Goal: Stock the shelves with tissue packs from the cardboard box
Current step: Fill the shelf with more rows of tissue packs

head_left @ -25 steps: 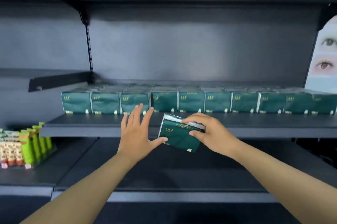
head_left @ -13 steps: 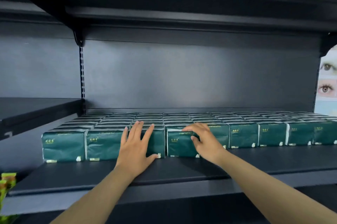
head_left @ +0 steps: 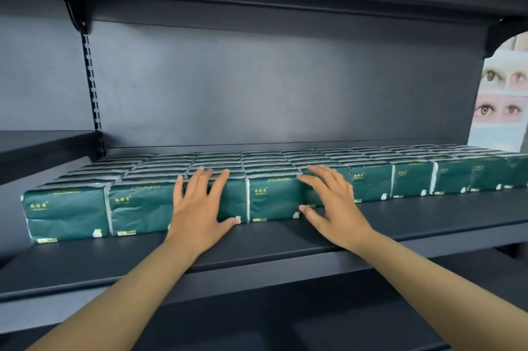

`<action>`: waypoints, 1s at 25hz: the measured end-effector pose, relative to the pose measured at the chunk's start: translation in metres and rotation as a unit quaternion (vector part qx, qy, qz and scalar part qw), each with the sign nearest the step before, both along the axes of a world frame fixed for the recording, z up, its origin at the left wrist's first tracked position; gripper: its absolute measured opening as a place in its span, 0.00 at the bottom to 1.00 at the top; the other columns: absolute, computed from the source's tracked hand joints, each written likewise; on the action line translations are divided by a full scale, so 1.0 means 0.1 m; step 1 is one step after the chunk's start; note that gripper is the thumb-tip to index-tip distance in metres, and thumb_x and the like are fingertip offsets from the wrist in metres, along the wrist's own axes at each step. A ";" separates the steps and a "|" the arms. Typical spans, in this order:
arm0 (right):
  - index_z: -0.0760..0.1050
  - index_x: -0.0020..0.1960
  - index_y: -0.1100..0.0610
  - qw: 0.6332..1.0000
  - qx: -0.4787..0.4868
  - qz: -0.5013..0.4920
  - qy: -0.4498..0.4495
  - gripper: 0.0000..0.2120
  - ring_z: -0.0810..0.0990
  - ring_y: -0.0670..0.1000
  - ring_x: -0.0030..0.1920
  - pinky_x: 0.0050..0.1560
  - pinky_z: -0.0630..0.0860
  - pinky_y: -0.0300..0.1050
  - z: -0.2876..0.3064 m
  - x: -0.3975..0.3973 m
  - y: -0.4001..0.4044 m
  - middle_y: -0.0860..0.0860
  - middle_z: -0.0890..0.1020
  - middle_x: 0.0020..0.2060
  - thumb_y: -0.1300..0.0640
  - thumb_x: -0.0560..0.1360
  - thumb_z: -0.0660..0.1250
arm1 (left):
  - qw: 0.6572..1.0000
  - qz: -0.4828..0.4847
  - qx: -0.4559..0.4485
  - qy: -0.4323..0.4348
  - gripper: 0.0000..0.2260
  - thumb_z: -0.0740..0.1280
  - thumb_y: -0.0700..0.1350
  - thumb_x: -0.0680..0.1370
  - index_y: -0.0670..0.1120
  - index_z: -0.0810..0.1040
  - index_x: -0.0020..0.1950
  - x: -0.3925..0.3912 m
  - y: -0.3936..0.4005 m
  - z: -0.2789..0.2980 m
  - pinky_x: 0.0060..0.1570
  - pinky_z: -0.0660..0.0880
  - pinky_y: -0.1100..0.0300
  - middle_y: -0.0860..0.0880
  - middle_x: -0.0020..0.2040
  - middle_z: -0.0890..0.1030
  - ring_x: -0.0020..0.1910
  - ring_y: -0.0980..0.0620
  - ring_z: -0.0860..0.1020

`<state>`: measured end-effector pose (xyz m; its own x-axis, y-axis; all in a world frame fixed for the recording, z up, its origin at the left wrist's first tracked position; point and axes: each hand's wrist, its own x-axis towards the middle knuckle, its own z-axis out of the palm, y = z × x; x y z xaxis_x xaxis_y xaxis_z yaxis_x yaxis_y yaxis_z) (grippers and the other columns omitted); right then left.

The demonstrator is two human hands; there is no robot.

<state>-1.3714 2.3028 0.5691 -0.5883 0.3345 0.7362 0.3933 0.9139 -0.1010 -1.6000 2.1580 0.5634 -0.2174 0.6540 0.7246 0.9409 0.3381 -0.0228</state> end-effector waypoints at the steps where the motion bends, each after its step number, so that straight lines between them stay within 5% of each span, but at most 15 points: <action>1: 0.65 0.69 0.48 1.000 -0.005 -0.003 -0.001 0.24 0.53 0.47 0.72 0.67 0.50 0.44 -0.02 0.14 -0.02 0.46 0.63 0.70 0.50 0.75 0.65 | 1.000 -0.004 0.007 0.002 0.41 0.71 0.62 0.69 0.49 0.60 0.76 0.00 -0.01 0.01 0.71 0.41 0.44 0.41 0.72 0.65 0.74 0.43 0.57; 6: 0.63 0.70 0.48 0.999 -0.036 -0.013 0.006 0.25 0.55 0.47 0.72 0.69 0.52 0.46 -0.21 0.89 -0.09 0.46 0.62 0.71 0.50 0.76 0.65 | 0.997 0.002 0.071 0.028 0.34 0.57 0.64 0.71 0.45 0.68 0.71 0.26 -0.13 0.02 0.68 0.54 0.41 0.39 0.66 0.71 0.68 0.40 0.67; 11: 0.63 0.71 0.51 0.998 -0.059 0.034 -0.013 0.26 0.59 0.49 0.69 0.67 0.55 0.47 -0.63 1.55 -0.14 0.49 0.63 0.70 0.52 0.75 0.67 | 0.990 -0.012 0.131 -0.051 0.30 0.57 0.60 0.74 0.44 0.67 0.70 1.15 -0.36 -0.53 0.62 0.62 0.40 0.38 0.69 0.67 0.67 0.39 0.66; 17: 0.62 0.72 0.51 0.976 -0.180 0.062 -0.103 0.26 0.57 0.47 0.70 0.66 0.54 0.43 -2.10 2.23 -0.16 0.48 0.62 0.71 0.50 0.76 0.65 | 0.999 -0.002 0.031 -0.018 0.26 0.58 0.55 0.76 0.43 0.67 0.71 2.18 -0.57 -2.26 0.63 0.62 0.42 0.34 0.73 0.61 0.69 0.37 0.63; 25: 0.63 0.71 0.52 0.900 -0.341 0.051 -0.267 0.27 0.58 0.49 0.72 0.71 0.59 0.51 -4.53 2.75 -0.36 0.49 0.65 0.70 0.49 0.75 0.67 | 0.931 0.091 -0.271 -0.228 0.28 0.61 0.56 0.72 0.44 0.66 0.68 3.01 -1.20 -4.87 0.49 0.76 0.35 0.35 0.65 0.73 0.58 0.35 0.77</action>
